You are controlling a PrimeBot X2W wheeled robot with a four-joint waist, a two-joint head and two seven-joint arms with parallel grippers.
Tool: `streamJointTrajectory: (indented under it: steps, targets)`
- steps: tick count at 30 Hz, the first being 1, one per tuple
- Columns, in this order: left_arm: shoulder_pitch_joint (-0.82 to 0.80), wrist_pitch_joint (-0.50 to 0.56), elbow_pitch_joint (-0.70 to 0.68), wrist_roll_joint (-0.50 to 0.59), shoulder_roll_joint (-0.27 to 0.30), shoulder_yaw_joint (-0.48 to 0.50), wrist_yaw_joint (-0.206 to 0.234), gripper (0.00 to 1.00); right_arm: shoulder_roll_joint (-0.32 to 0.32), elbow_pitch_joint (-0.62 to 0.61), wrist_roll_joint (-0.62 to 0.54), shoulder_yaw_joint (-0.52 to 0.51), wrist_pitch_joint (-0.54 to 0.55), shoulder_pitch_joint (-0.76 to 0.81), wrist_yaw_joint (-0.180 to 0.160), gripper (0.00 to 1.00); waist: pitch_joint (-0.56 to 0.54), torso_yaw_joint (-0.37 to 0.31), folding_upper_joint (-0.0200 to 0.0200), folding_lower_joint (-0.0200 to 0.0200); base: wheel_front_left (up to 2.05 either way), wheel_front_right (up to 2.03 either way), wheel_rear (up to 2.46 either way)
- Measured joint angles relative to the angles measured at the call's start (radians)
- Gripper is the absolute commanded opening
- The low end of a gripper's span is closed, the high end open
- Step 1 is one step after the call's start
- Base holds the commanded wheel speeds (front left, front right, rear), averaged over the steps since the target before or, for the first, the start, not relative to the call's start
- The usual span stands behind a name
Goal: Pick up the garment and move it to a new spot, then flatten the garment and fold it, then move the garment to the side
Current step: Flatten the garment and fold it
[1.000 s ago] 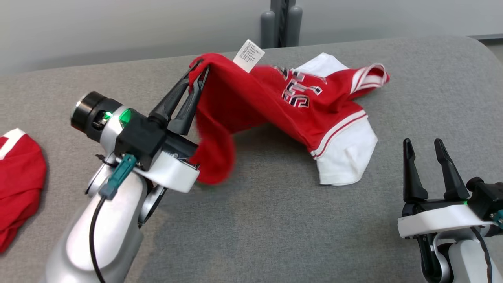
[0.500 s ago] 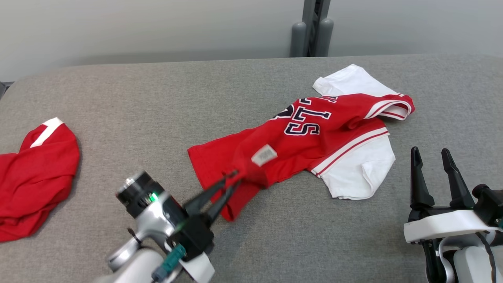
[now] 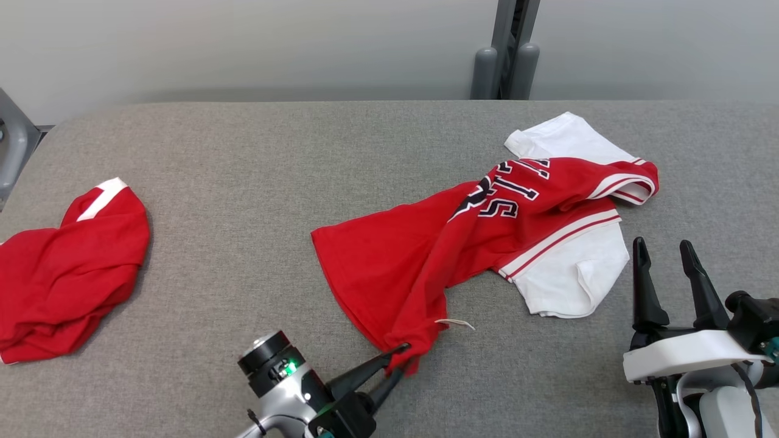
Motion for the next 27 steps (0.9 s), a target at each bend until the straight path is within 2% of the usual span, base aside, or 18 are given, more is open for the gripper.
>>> streamJointTrajectory:
  steps: [4, 9, 13, 20, 27]
  targets:
    - [0.012, 0.0, -0.009, -0.059, -0.012, -0.012, -0.02, 1.0, 0.0, 0.009, 0.0, -0.002, 0.0, 0.0, 0.0, 1.0, -0.006, 0.003, 0.0, 0.0, 0.0, 0.0, 0.0]
    - [0.031, 0.0, -0.086, -0.139, -0.01, 0.048, -0.033, 1.0, 0.0, 0.015, 0.0, -0.007, 0.0, 0.0, 0.0, 1.0, -0.012, 0.005, 0.0, 0.0, 0.0, 0.0, 0.0]
    - [0.051, 0.0, -0.163, -0.196, -0.02, 0.183, -0.018, 1.0, 0.0, 0.01, -0.001, -0.017, 0.0, 0.0, 0.0, 1.0, -0.016, 0.004, 0.0, 0.0, 0.0, 0.0, 0.0]
    - [0.092, 0.0, -0.24, -0.233, -0.112, 0.496, 0.08, 1.0, 0.0, -0.005, -0.016, -0.028, 0.0, 0.001, 0.0, 1.0, -0.015, -0.006, 0.0, 0.0, 0.0, 0.0, 0.0]
    - [0.142, 0.0, -0.198, -0.227, -0.196, 0.691, 0.091, 1.0, 0.0, 0.003, -0.045, -0.03, 0.0, 0.003, 0.0, 1.0, -0.013, -0.017, 0.0, 0.0, 0.0, 0.0, 0.0]
